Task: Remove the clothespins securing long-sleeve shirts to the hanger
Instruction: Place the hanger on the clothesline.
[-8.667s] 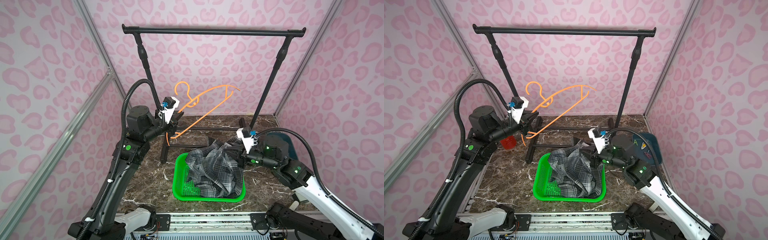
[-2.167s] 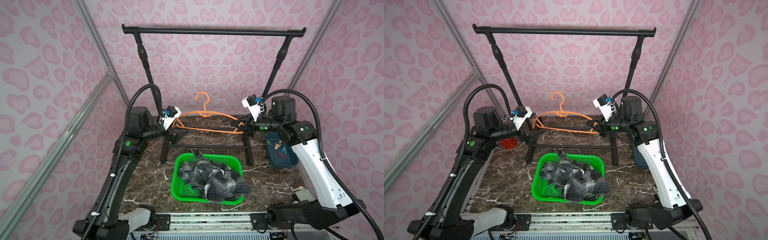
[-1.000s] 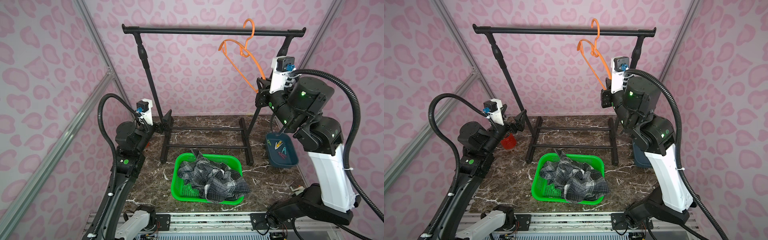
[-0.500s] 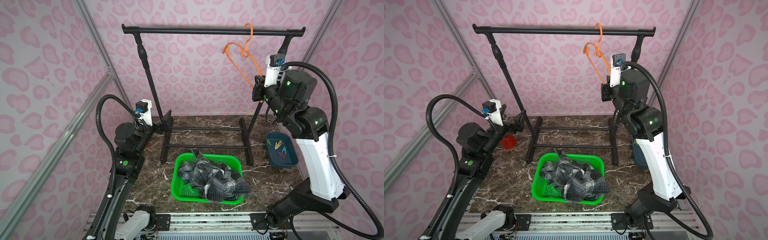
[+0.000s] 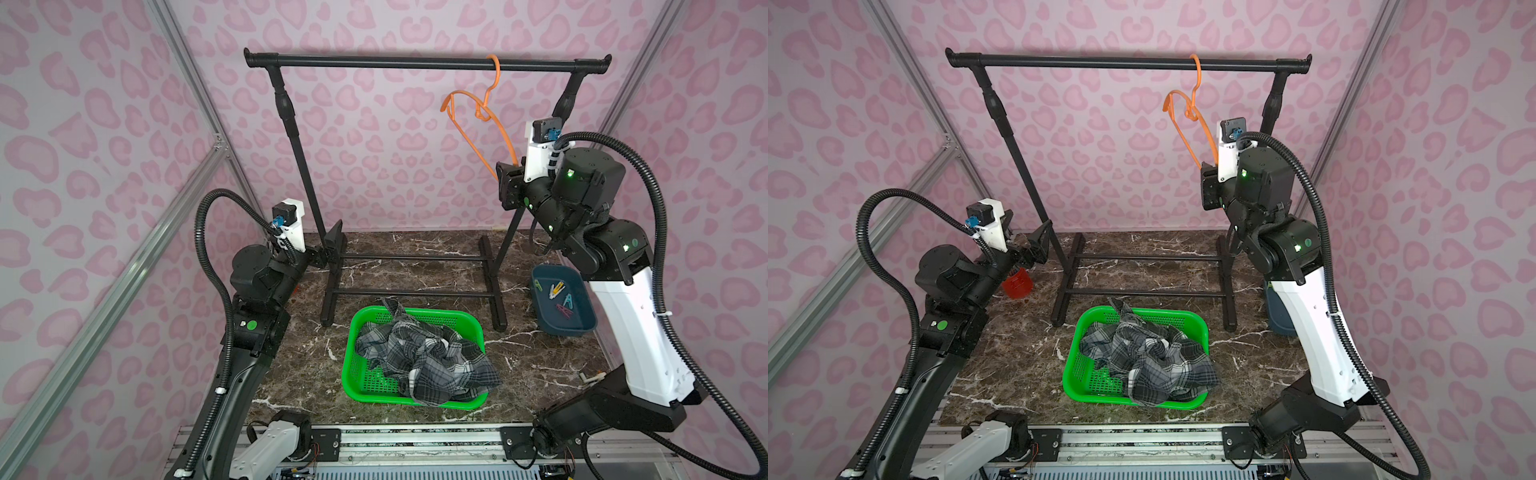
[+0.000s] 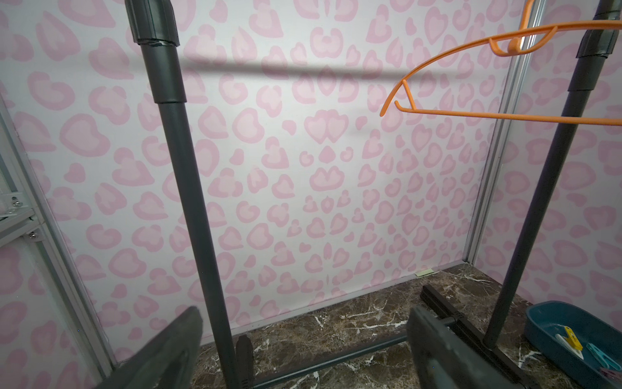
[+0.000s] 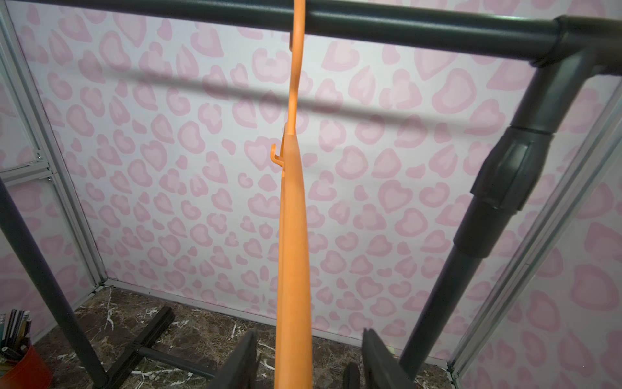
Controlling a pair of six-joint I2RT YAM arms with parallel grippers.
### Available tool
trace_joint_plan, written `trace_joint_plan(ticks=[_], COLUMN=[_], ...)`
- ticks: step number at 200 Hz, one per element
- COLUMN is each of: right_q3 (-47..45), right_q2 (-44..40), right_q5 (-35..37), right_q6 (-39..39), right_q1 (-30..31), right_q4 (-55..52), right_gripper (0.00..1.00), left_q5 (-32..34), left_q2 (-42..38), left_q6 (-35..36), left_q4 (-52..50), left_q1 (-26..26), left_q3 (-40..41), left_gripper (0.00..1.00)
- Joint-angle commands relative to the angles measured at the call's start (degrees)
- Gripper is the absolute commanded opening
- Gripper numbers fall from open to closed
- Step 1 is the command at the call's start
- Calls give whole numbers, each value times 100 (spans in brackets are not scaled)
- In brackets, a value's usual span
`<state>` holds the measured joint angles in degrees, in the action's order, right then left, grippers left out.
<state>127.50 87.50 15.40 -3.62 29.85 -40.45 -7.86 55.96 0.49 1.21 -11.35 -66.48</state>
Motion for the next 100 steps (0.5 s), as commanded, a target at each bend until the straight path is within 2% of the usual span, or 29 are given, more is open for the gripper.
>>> trace_joint_plan(ticks=[1, 12, 18, 20, 23, 41, 87, 100], right_q3=[-269, -475, -593, -634, -694, -1174, -2999, -3412], right_q2=[-135, -245, -312, -328, -350, -614, -2003, -2359], right_q5=[36, 72, 93, 110, 123, -16, -1542, -1768], right_q6=[10, 1, 8, 9, 25, 165, 25, 17], right_q1=[-9, -27, -35, -46, -55, -294, -445, -466], right_q4=[267, 315, 320, 319, 318, 362, 1371, 1649], right_gripper=[65, 76, 88, 95, 99, 99, 99, 99], left_q5=[76, 91, 96, 92, 106, 168, 340, 427], left_q2=[11, 26, 35, 37, 45, 90, 119, 116], left_q6=[4, 0, 12, 19, 25, 73, 91, 83], left_q4=[168, 186, 186, 186, 186, 160, 342, 460], left_q1=[2, 6, 4, 2, 4, 10, 10, 11], left_q3=[8, 15, 8, 4, -4, -67, 1, 67], left_gripper=[97, 97, 97, 97, 97, 97, 97, 97])
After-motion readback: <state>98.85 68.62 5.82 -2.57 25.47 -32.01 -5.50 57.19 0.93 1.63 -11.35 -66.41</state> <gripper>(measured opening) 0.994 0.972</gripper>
